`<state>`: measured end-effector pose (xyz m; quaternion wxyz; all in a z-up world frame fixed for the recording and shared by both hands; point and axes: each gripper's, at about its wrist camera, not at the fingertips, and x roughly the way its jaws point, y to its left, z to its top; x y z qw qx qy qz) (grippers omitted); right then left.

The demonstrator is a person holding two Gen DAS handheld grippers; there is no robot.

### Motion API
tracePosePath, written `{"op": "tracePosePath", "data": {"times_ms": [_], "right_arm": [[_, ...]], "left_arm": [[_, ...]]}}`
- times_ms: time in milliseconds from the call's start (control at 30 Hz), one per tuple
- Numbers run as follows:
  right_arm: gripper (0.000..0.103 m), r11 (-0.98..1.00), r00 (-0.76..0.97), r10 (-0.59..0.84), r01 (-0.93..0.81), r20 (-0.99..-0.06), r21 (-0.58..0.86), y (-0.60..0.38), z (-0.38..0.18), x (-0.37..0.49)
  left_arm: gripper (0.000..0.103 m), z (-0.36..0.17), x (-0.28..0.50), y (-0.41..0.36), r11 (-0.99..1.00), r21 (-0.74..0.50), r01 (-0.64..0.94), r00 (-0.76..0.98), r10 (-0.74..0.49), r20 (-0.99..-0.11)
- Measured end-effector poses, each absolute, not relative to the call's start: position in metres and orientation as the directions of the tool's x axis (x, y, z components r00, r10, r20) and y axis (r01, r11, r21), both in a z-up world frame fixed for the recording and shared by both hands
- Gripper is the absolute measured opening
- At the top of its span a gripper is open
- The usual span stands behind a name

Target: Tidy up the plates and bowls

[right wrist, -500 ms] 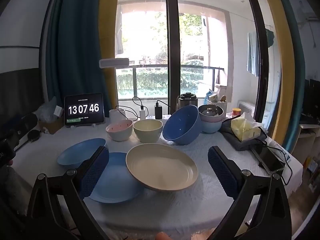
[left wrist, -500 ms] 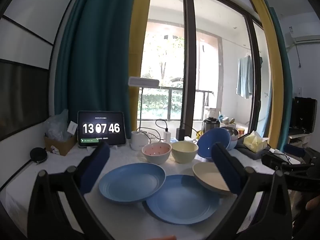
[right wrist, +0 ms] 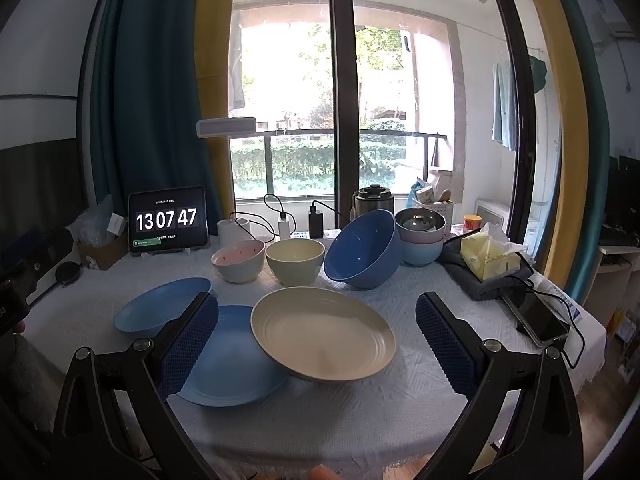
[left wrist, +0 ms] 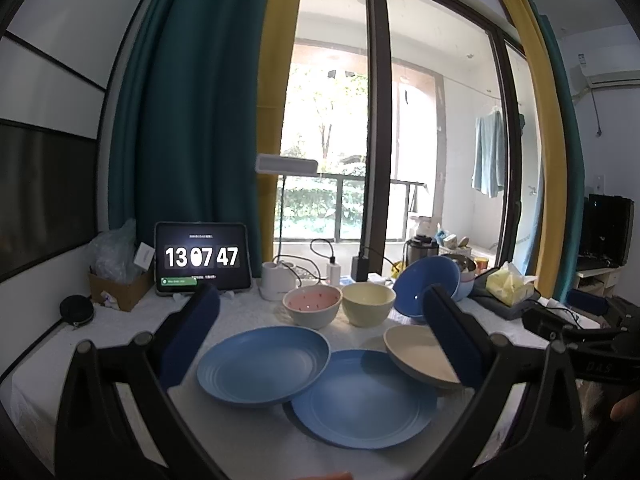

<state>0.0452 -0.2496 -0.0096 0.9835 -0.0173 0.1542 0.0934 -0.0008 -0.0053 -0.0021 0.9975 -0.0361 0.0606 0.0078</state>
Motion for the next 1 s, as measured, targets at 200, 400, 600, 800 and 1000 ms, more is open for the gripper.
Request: {"op": "tracePosePath", "data": {"times_ms": [200,400,600,800,1000], "right_arm": [[0.101,0.982,0.935,0.178,-0.189,-0.307,-0.006,-0.2507,-0.0114,0.0436],[0.101,0.982,0.935,0.177,-0.188,-0.308,-0.005,-0.2501,-0.01,0.0446],[0.101,0.982,0.934,0.179,-0.189,-0.308,-0.004,-0.2515,-0.0103,0.0445],[0.101,0.982,0.935,0.18,-0.191,-0.304,-0.004,-0.2525,-0.01,0.0439],[0.101,0.982,0.936,0.18,-0.19,-0.303,-0.002,-0.2523,-0.0095,0.046]], "left_arm": [[0.102,-0.0014,-0.0005,-0.0057,0.997,-0.073,-0.02,0.992,0.011,-0.128],[0.102,-0.0007,0.0,-0.0059,0.997,-0.073,-0.02,0.992,0.01,-0.128],[0.102,-0.0007,0.0,-0.0054,0.997,-0.074,-0.019,0.992,0.01,-0.129],[0.102,0.0007,-0.0001,-0.0064,0.997,-0.074,-0.02,0.992,0.01,-0.127],[0.102,0.0002,-0.0002,-0.0061,0.997,-0.074,-0.019,0.992,0.009,-0.129]]}}
